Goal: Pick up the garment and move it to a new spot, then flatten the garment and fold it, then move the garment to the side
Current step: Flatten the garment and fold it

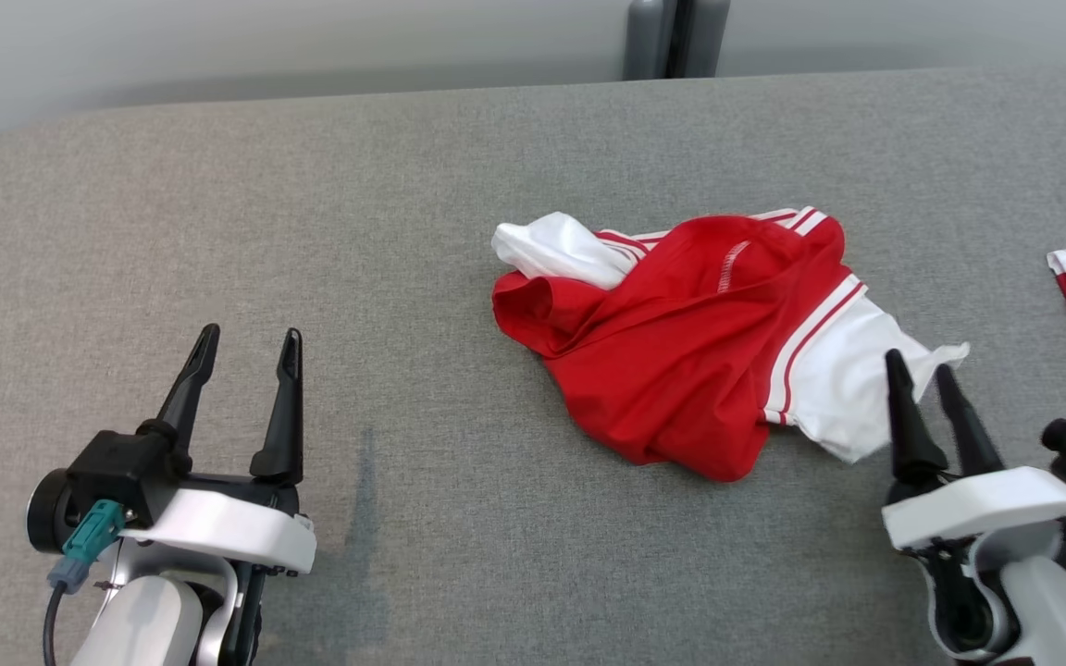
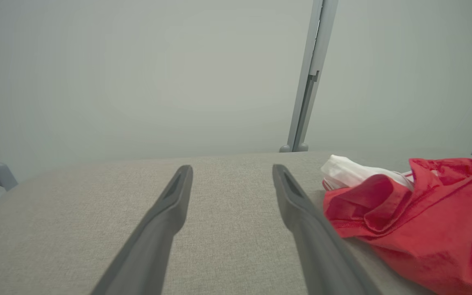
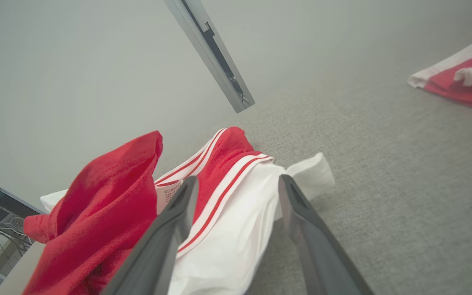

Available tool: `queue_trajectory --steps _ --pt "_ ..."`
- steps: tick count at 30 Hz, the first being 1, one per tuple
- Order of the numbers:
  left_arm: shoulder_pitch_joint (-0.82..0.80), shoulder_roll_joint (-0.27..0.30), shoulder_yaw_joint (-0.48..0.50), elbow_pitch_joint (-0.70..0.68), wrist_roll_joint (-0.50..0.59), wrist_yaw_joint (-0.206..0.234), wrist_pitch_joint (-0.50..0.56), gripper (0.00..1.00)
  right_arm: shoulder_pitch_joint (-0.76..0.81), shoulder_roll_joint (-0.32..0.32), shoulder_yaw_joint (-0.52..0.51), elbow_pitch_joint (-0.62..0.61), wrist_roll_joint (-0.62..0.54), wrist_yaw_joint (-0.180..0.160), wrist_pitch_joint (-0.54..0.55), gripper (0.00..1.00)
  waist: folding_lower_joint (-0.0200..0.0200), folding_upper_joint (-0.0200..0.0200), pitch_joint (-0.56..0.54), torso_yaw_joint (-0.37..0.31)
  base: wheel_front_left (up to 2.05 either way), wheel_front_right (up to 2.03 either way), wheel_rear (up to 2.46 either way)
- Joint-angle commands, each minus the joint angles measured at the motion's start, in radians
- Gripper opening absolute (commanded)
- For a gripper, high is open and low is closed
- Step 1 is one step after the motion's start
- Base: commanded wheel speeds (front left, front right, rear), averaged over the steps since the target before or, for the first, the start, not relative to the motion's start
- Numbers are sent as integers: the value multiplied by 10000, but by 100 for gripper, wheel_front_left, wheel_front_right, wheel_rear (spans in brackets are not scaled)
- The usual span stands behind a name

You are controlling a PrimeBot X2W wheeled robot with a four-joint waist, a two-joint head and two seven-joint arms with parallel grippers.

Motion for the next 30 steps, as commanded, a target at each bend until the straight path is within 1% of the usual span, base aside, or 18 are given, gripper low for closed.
queue_trajectory --steps 1,2,3,6,7,10,15,18,23,30 --pt "96 82 47 -32 -43 55 9 100 129 -151 -151 -121 -295 -4 -75 100 0 0 -58 -37 0 0 0" --pt "150 95 60 -49 -40 89 6 100 247 -261 -305 -230 -685 -4 -87 100 0 0 -97 -62 0 0 0" --pt "182 104 79 -73 -42 109 1 100 344 -196 -521 -407 -862 -4 -98 100 0 0 -139 -89 0 0 0" --pt "289 141 142 -174 -52 220 -9 100 642 -236 -1122 -1021 -1943 -4 -90 100 0 0 -256 -161 0 0 0" --pt "345 152 154 -198 -58 262 -4 100 741 -299 -1237 -1209 -2511 -4 -90 100 0 0 -303 -187 0 0 0" --pt "475 213 231 -261 -118 336 18 100 967 -128 -1557 -1917 -3571 -4 68 100 0 0 -463 -264 0 0 0" --pt "806 252 221 -391 -82 526 52 100 1521 179 -1773 -3210 -4832 -4 864 100 0 0 -801 -336 0 0 0" --pt "991 305 225 -449 -124 561 122 100 1922 318 -1733 -3918 -5276 -4 1331 100 0 0 -985 -353 0 0 0" --pt "1202 336 190 -574 -115 676 201 100 2468 467 -1660 -4752 -5412 -4 1891 100 0 0 -1152 -375 0 0 0" --pt "1318 371 171 -667 -178 724 277 100 2814 591 -1746 -5179 -5461 -4 2186 100 0 0 -1214 -372 0 0 0"
